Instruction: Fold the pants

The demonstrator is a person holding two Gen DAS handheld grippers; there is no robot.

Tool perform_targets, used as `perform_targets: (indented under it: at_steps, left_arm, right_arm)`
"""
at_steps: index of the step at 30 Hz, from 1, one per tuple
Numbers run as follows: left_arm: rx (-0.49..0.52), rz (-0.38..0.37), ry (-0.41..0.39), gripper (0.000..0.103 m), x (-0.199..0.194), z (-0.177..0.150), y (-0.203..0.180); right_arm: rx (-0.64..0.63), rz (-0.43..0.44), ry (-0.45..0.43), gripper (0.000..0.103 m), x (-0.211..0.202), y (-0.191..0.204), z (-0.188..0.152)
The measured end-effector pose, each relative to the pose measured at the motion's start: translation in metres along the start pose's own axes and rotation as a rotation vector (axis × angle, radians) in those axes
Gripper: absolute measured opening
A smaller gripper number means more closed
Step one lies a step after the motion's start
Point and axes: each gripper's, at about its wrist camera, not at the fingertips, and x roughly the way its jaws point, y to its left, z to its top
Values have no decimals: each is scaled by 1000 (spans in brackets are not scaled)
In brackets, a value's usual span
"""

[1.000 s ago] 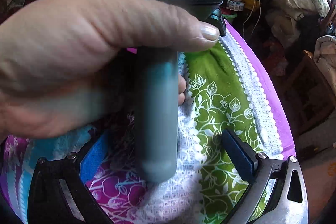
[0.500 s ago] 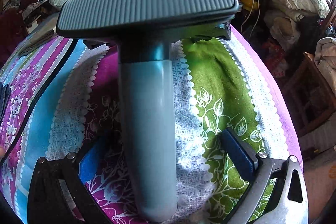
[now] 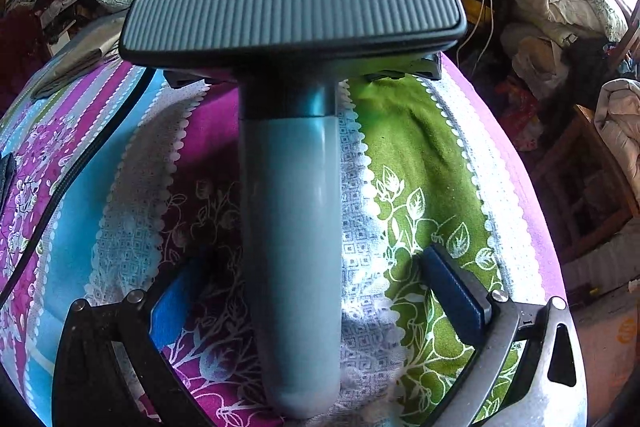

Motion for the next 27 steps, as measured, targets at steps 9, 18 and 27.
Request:
perform_targets:
  at_steps: [9, 18, 27]
  left_arm:
    - [1, -1, 0, 103, 0, 0, 0]
    - [2, -1, 0, 103, 1, 0, 1]
    - [1, -3, 0, 103, 0, 0, 1]
  right_arm:
    - [0, 1, -1, 103, -1, 2, 0]
    - [-1, 4, -2, 103, -1, -7, 3]
    - [-1, 4, -2, 103, -1, -7, 3]
